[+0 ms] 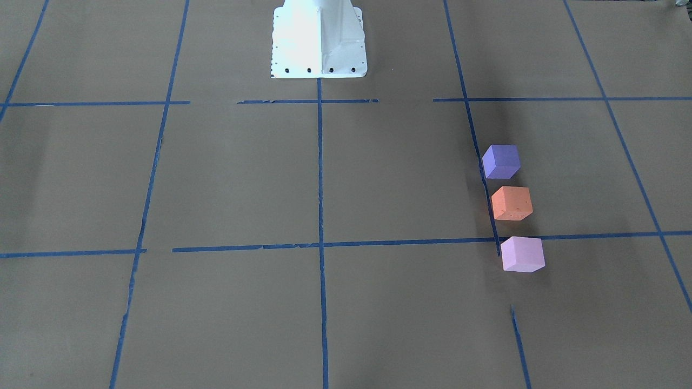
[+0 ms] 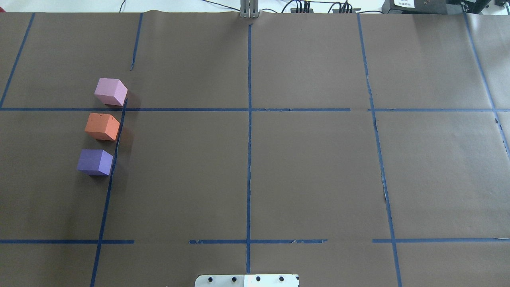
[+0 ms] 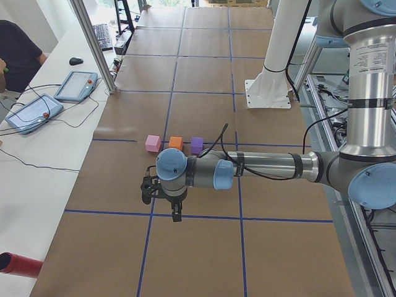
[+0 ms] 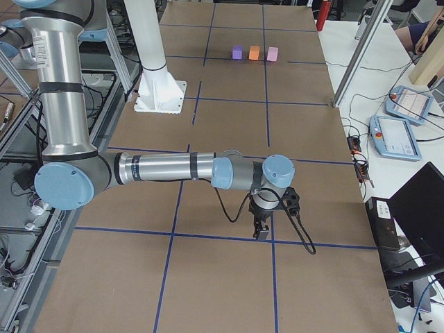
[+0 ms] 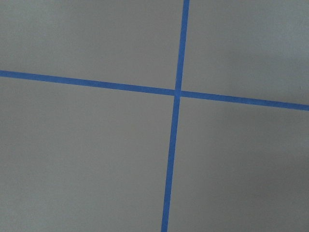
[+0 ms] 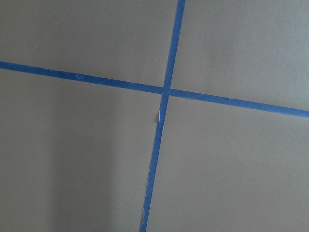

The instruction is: Arrange blocks in a line

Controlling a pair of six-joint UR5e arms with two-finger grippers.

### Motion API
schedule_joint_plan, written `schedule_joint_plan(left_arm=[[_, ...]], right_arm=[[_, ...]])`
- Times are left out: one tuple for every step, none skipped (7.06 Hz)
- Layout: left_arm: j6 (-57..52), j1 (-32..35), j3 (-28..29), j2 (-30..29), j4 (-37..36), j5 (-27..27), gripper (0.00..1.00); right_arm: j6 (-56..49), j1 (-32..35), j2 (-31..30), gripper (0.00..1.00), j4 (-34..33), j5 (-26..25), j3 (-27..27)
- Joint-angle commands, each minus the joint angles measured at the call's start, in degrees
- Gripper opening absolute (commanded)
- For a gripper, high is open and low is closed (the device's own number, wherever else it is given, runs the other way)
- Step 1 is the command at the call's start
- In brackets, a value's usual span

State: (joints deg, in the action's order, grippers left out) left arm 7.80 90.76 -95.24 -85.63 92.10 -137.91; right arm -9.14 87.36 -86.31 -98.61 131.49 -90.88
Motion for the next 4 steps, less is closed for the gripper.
schedule_joint_plan(left_arm=[[-0.2,0.0,0.1,-0.2,-0.3,0.0,1.00],[-0.2,0.0,-0.1,-0.4,-0.3,0.0,1.00],[-0.2,0.0,0.0,-0.2,-0.2,0.1,1.00],[-0.1,0.0,0.0,-0.1,-0.2,0.1,1.00]], right_arm=[[0.0,0.0,0.0,1.00,0.0,0.0,0.0],[0.0,0.0,0.0,1.00,0.0,0.0,0.0],[0.0,0.0,0.0,1.00,0.0,0.0,0.0],[0.0,0.0,0.0,1.00,0.0,0.0,0.0]])
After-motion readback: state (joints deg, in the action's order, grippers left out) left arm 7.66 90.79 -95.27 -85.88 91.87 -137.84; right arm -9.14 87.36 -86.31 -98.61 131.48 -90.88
